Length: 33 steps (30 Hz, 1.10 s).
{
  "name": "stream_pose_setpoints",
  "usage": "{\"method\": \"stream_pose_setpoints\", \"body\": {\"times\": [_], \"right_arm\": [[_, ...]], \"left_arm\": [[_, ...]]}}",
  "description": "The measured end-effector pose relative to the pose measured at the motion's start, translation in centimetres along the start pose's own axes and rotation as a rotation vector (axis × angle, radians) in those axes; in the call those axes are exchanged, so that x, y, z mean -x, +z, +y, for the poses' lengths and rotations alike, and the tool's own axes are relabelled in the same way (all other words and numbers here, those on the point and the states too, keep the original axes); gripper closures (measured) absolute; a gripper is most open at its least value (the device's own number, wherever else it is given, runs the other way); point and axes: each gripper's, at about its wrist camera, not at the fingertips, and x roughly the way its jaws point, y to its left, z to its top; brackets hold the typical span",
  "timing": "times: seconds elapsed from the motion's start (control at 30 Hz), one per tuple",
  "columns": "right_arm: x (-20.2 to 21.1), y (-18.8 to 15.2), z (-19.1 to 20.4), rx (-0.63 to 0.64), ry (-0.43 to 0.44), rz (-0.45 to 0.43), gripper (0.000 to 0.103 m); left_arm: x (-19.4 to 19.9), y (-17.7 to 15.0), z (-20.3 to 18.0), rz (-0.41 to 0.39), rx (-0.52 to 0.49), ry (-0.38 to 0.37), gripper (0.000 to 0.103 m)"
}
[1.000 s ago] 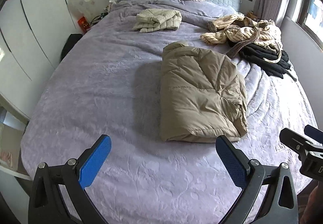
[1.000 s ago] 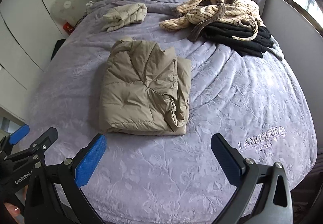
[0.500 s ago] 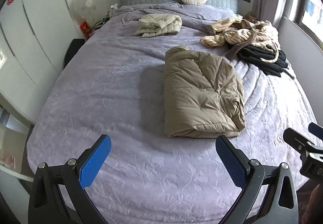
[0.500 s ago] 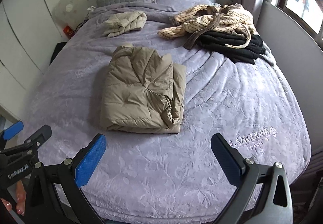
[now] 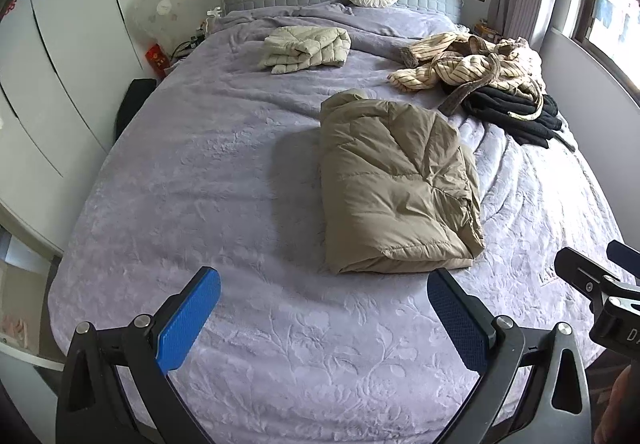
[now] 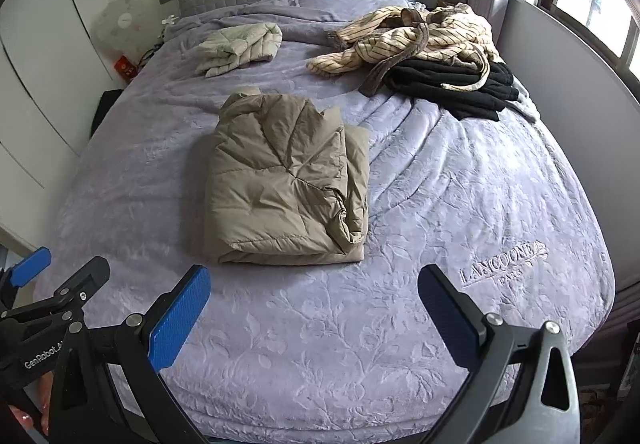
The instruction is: Fold large clothes
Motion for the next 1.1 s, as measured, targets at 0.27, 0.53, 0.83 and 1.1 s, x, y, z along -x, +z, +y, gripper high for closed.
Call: {"method": "stream_pose_setpoints", "body": {"times": [0.27, 0.53, 0.83, 1.1], "right_arm": [[-0.01, 0.15, -0.20, -0.002, -0.002, 0.002, 0.000], [0.00, 0.14, -0.15, -0.003, -0.004, 0.002, 0.000], [0.02, 0.25, -0.37, -0.003, -0.005, 0.001, 0.000], [0.03, 0.22, -0.32, -0.004, -0.007, 0.000, 0.000]], "left_arm": [[-0.08, 0.16, 0.14, -0.002, -0.004, 0.000, 0.000], [-0.34, -0.08, -0.04, 0.005, 0.012, 0.009, 0.000], [-0.36, -0.06, -0.12, 0.006, 0.013, 0.011, 0.000], [-0.31, -0.02, -0.26, 0.005, 0.014, 0.010, 0.000]]}}
